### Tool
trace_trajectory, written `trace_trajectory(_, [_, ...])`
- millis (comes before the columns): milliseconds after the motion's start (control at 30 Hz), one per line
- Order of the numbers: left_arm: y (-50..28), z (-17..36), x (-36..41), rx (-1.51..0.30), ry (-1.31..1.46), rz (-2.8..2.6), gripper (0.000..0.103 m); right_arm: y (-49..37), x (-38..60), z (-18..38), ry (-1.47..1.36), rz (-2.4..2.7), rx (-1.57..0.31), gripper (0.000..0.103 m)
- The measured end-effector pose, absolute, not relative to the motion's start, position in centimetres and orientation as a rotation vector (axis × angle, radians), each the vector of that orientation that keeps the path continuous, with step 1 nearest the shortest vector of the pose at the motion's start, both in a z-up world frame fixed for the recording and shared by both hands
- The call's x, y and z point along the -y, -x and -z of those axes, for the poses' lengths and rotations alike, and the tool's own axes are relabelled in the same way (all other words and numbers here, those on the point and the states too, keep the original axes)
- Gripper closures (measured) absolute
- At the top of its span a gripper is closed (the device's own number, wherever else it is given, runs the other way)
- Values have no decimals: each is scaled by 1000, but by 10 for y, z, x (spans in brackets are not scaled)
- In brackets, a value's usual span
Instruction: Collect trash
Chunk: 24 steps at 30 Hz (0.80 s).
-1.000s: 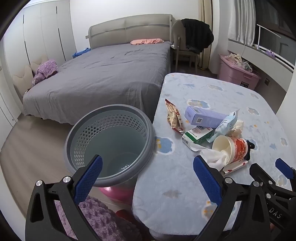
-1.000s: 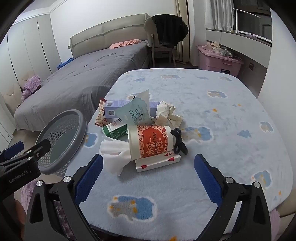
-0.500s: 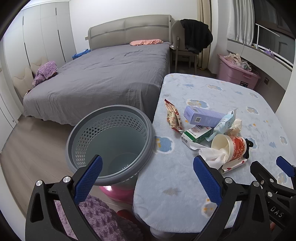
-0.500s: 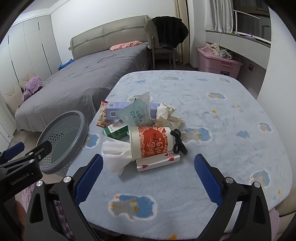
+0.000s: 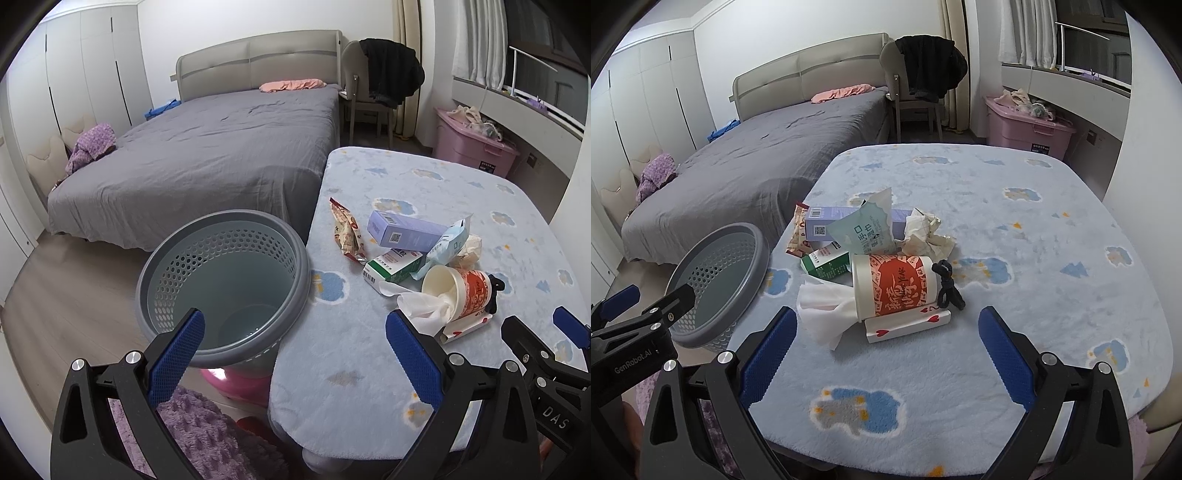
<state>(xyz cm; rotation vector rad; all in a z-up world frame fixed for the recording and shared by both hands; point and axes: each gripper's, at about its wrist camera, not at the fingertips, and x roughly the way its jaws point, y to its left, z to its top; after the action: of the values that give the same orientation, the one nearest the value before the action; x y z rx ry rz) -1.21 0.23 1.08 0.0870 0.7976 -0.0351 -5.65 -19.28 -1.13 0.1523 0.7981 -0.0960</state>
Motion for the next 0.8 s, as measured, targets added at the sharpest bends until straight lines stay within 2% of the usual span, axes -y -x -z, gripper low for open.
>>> trace_trajectory(800, [13,-18,-6,-789,-82,42,6,56,193,8,-145,106,-800,9])
